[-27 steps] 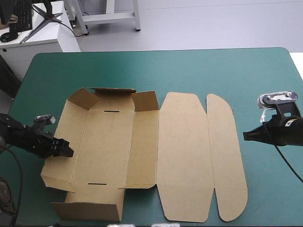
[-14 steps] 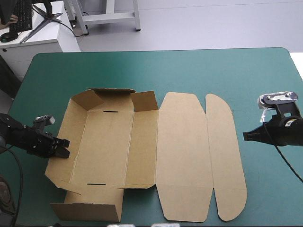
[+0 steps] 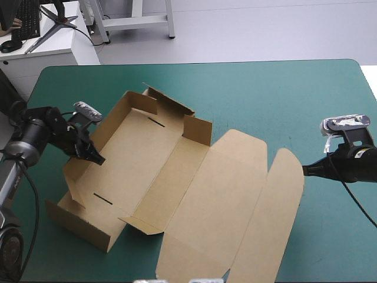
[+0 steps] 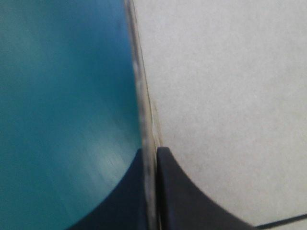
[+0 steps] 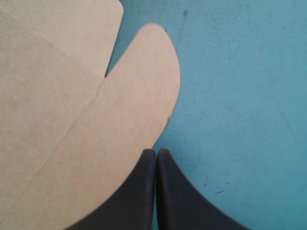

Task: Fold the box

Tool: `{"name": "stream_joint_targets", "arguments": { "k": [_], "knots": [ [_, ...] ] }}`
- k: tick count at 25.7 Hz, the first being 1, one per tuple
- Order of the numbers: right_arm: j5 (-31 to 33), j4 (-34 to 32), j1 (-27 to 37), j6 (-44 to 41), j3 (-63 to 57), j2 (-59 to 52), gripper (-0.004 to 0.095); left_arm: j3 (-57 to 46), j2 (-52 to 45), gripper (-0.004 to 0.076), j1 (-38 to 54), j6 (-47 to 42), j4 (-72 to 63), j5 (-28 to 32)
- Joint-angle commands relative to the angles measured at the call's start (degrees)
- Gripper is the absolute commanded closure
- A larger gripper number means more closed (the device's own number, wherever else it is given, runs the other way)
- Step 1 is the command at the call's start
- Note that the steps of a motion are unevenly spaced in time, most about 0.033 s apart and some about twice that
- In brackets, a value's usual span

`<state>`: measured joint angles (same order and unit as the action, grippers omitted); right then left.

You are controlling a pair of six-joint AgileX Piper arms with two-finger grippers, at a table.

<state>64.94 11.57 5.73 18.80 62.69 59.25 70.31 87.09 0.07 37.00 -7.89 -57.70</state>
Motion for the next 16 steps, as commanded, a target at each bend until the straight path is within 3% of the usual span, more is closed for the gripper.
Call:
{"name": "stream_joint_targets", "arguments": {
  "k": [1,6,16],
  "knots": [
    [-1.63,0.5,0.27,0.66,1.42,-0.73,0.0923,4.32,-1.84,0.0734,-9.74,0.13,8.26,12.03],
    [-0.27,0.5,0.27,0.66,1.42,-0.73,0.0923,4.67,-0.48,0.0734,-26.04,-10.62,32.64,29.58],
    [0.2,0.5,0.27,0.66,1.42,-0.73,0.0923,4.7,3.67,0.0734,-42.33,-23.46,63.89,35.08]
  ]
}}
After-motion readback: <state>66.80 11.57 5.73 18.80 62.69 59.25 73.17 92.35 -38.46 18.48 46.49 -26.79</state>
